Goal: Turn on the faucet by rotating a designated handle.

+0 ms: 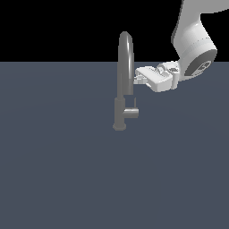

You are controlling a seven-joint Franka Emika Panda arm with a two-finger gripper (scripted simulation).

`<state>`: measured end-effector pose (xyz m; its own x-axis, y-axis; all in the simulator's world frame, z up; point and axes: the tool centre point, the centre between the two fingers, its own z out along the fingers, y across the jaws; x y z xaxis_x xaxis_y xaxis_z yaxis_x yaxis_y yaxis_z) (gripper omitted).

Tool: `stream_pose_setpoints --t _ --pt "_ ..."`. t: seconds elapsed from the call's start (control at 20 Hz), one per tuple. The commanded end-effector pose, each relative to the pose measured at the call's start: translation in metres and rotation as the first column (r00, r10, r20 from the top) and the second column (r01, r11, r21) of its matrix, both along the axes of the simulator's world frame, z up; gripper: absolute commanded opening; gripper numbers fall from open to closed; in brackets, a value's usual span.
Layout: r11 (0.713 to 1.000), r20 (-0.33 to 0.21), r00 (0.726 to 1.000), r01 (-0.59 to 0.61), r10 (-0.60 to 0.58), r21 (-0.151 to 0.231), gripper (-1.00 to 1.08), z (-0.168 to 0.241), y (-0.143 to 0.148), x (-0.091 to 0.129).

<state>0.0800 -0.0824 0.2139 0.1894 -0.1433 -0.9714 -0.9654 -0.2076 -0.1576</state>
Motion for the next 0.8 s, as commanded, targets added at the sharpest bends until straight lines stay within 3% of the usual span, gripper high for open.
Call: stream_pose_setpoints --t 0.0,0.35,0.75 --pt "0.998 -0.047 0.998 0.046 -0.044 0.042 -1.00 -0.019 -0.002 0.004" --pt "0.982 -0.152 0.980 0.147 -0.128 0.120 -1.00 -0.062 -0.004 0.008" --pt "0.973 -0.189 0.970 0.183 -0.155 0.143 -1.00 -0.077 -0.003 0.008"
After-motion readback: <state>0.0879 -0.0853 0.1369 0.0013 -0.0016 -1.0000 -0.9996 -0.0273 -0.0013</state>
